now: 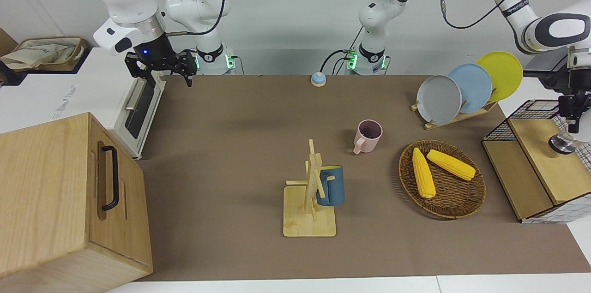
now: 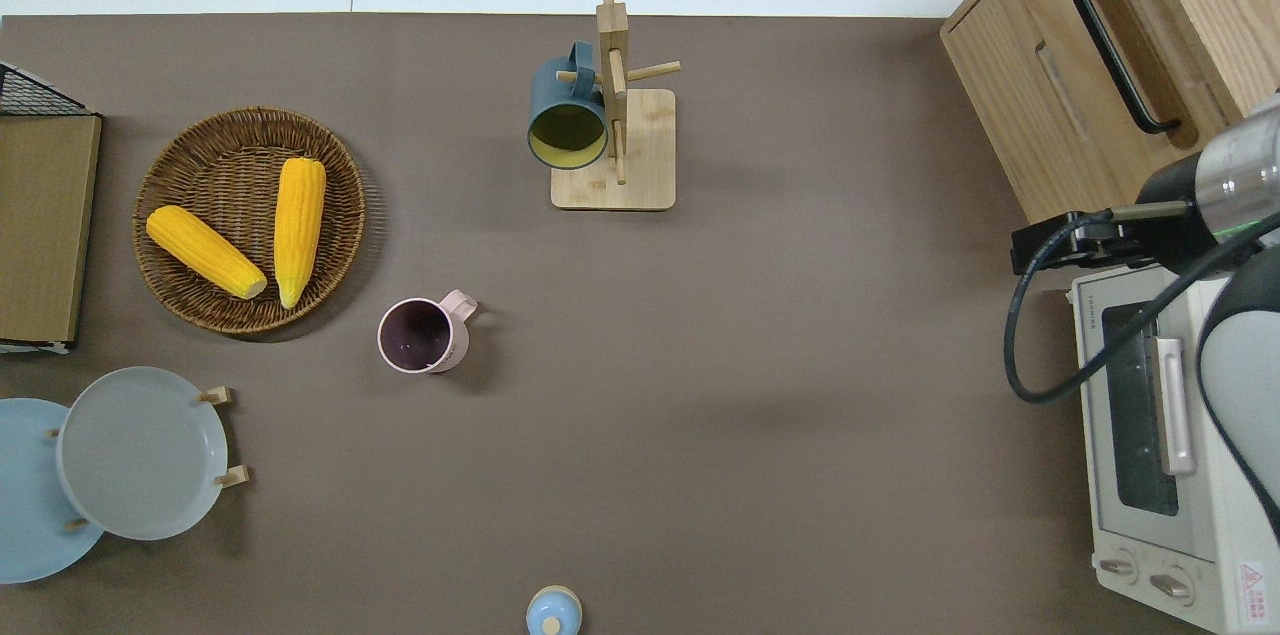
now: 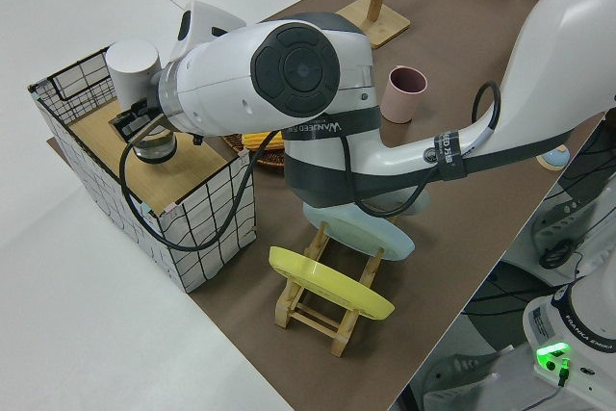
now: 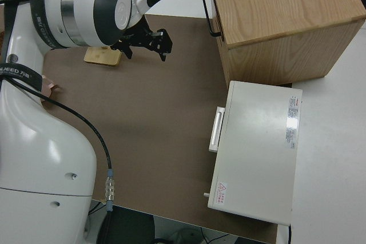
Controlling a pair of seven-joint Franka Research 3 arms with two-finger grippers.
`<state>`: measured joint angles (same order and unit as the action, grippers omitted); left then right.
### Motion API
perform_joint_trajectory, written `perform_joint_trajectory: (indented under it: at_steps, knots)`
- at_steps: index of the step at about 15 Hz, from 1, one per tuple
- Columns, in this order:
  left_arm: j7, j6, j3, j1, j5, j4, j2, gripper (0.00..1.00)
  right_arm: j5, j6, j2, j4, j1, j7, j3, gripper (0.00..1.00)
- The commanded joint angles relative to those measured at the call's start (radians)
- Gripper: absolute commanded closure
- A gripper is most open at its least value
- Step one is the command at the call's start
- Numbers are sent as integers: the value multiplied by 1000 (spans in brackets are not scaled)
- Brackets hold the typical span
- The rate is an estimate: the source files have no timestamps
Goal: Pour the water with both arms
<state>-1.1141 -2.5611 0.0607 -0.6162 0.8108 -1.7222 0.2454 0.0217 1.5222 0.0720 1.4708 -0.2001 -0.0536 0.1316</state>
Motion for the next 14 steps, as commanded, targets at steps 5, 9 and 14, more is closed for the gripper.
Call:
perform_joint_trajectory:
  at_steps: [5, 9, 14]
  knots:
    - [-47, -2, 11, -16, 31, 12, 29, 1000, 12, 3, -12, 6, 5, 20, 0, 11]
    - [-46, -2, 11, -17, 31, 12, 43, 1000, 12, 3, -12, 6, 5, 20, 0, 11]
    - [-46, -2, 11, -17, 30, 12, 46, 911, 12, 3, -12, 6, 5, 20, 0, 11]
